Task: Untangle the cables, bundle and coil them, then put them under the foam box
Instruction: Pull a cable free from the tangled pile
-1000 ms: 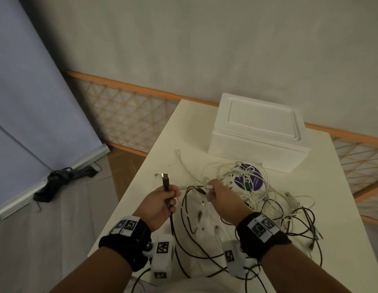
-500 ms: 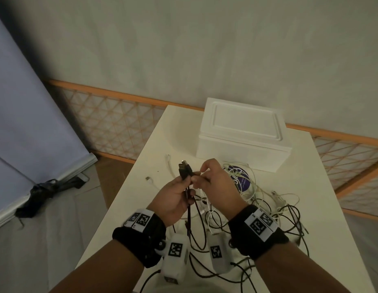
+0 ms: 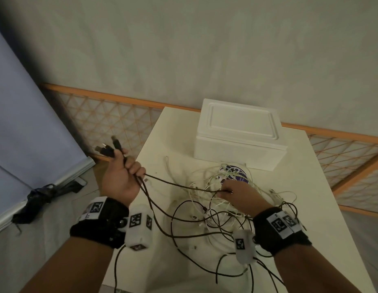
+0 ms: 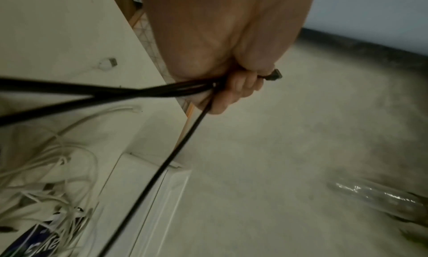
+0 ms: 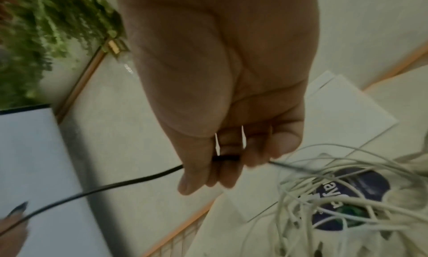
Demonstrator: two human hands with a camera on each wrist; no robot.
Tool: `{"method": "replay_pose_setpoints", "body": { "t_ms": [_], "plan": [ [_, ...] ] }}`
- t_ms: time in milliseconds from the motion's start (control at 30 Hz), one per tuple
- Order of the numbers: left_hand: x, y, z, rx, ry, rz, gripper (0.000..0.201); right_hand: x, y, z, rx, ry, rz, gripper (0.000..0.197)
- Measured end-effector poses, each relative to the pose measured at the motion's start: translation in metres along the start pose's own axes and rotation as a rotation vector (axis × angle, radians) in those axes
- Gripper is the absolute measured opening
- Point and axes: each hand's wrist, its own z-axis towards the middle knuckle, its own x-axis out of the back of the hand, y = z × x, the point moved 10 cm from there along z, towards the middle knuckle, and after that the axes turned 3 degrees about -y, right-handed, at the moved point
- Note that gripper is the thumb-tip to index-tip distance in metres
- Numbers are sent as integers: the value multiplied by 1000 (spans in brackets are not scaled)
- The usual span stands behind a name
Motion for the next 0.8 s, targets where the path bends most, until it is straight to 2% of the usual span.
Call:
{"method": "replay_pose_setpoints", "body": {
  "t_ms": [133,233,367,433,467,533,567,600,667,733,767,800],
  "plan": [
    [-5,-12,-5,7,-64,261,36,24,-8,-2,35,51,169,14],
    [3,-16,-3,5,-10,440,36,52,-6,-7,24,140,65,17],
    [49,14,5,50,241,299,50,97,43,-29,-130,308,-53,21],
    [64,22,5,75,306,247,55,101,71,-39,-245,256,-111,17],
    [65,20,4,93,300,242,57,93,78,-41,-296,144,-202,20],
    [53,2,3,154,232,264,59,65,79,-47,-329,-148,-395,72],
    [40,-13,0,200,177,282,60,56,63,-49,-280,-203,-415,95],
    [25,-31,-5,250,115,297,59,49,36,-48,-180,-197,-381,107],
    [-10,-69,-21,352,-26,319,55,32,-31,-43,52,-152,-126,111],
    [-48,-101,-43,426,-172,353,54,2,-80,-36,155,-189,94,102],
    [-63,-110,-52,441,-231,373,55,-15,-94,-32,179,-228,148,86],
    [-75,-114,-58,445,-275,383,55,-28,-103,-30,200,-259,178,60]
  ]
}}
